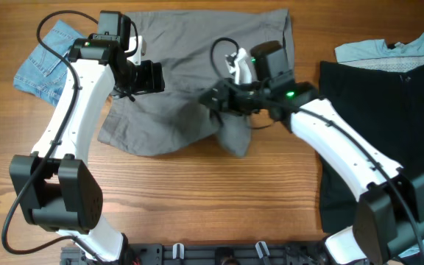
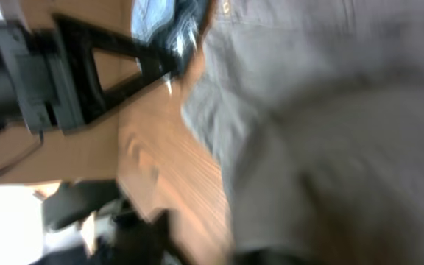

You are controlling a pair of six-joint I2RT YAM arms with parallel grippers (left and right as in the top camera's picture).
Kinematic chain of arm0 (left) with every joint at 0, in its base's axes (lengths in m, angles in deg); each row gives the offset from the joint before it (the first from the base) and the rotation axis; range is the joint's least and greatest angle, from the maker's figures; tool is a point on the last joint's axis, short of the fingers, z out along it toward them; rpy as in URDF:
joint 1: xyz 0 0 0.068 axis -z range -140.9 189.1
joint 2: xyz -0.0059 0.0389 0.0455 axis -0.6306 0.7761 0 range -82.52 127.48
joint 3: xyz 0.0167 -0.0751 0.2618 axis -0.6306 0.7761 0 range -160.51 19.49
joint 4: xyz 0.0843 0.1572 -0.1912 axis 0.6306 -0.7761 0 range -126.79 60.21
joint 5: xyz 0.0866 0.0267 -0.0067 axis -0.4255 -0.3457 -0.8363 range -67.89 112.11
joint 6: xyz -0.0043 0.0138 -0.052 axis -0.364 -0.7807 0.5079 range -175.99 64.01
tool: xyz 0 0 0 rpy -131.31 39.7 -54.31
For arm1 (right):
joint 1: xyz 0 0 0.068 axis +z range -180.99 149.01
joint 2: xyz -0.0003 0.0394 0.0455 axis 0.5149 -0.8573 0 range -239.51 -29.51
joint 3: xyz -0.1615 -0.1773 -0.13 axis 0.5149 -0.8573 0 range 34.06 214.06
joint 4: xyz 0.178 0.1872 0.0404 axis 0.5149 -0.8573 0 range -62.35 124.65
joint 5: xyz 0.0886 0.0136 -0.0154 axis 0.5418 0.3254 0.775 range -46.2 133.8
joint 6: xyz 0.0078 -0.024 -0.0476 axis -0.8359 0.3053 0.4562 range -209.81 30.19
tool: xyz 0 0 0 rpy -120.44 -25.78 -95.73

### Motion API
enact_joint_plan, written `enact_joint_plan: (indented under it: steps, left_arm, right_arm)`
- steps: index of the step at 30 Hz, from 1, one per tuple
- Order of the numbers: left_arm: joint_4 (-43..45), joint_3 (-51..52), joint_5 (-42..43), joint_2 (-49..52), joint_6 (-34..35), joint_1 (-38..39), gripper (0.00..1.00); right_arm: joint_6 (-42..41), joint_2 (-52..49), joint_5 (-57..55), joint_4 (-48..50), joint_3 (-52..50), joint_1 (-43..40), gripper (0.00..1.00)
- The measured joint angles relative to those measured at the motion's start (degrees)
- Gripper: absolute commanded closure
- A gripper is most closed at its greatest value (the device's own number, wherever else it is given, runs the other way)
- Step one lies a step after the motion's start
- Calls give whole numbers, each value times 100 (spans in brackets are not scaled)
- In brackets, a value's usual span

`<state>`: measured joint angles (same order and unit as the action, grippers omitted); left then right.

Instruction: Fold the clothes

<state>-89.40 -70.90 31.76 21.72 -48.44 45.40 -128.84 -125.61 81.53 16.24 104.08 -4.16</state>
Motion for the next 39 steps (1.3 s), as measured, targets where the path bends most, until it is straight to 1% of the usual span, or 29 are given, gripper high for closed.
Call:
enact_joint_plan:
  steps: [3,5,9,12,14,16,18,19,20,21,22,24,32,39]
  left_arm:
    - [-17,0,0,0,0,0,18]
    - [-59,0,0,0,0,0,18]
    - [-87,0,0,0,0,0,17]
    - [-79,0,-2,0,0,0,17]
    - [-59,0,-4,0,0,0,17]
    - [-17,0,-2,0,0,0,17]
    - [4,0,0,0,0,0,17]
    - [4,0,-2,0,0,0,17]
    - [4,0,-2,0,0,0,17]
    - [7,0,0,0,0,0,17]
    - [4,0,0,0,0,0,17]
    - [4,0,0,0,0,0,17]
    - [2,0,0,0,0,0,18]
    - [0,0,0,0,0,0,18]
  right_arm:
    - [-15,-177,-839,531,17,264,14]
    - [68,-363,-1266,470,24,334,20]
    - [280,-490,-1497,-671,24,160,23]
    - [868,-476,-1207,-1609,31,-289,22]
    - [1499,-398,-837,-1993,31,-667,19]
    - [1886,-177,-577,-2374,31,-988,18]
    - [1980,92,-516,-2754,35,-1250,18]
    - [1937,234,-560,-3110,50,-1399,18]
    - [1843,295,-649,-3379,55,-1510,21]
    - [1733,304,-756,-3558,52,-1611,27]
    - [1648,297,-822,-3578,13,-1659,32]
    - [1458,286,-898,-3556,-136,-1676,36]
    - [459,-216,-922,-2992,-780,-1674,36]
    - [-107,-831,-525,-2249,-914,-1600,35]
